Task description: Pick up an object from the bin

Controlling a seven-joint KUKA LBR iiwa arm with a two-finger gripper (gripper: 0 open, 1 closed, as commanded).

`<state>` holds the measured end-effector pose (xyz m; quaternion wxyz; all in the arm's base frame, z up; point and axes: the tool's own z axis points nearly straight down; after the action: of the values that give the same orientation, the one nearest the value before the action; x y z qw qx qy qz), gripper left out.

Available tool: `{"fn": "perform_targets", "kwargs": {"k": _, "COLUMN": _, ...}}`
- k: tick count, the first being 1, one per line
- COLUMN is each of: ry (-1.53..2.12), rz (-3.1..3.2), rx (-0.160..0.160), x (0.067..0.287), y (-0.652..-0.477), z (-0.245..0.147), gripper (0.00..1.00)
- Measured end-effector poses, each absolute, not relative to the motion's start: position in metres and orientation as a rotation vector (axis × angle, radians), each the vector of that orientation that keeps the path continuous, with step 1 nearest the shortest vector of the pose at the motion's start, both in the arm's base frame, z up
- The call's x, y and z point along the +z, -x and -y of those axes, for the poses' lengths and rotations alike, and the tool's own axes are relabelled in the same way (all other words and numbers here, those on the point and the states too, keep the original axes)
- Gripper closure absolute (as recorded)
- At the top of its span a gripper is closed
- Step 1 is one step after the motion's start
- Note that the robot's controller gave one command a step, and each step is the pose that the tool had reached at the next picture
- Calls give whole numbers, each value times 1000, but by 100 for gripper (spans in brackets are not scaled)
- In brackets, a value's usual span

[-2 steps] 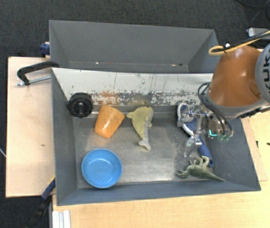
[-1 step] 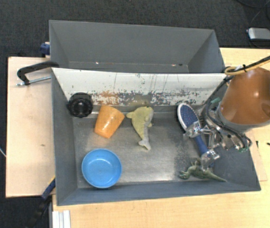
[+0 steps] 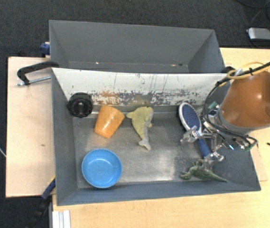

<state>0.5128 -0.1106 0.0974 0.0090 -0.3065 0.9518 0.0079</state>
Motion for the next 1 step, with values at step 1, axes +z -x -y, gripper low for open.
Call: {"fn": "perform_targets", "kwargs": {"k": 1, "ry": 1250, "rz": -2859, "rx": 33, "x": 97, "y": -512, "z": 107, "gripper": 0}}
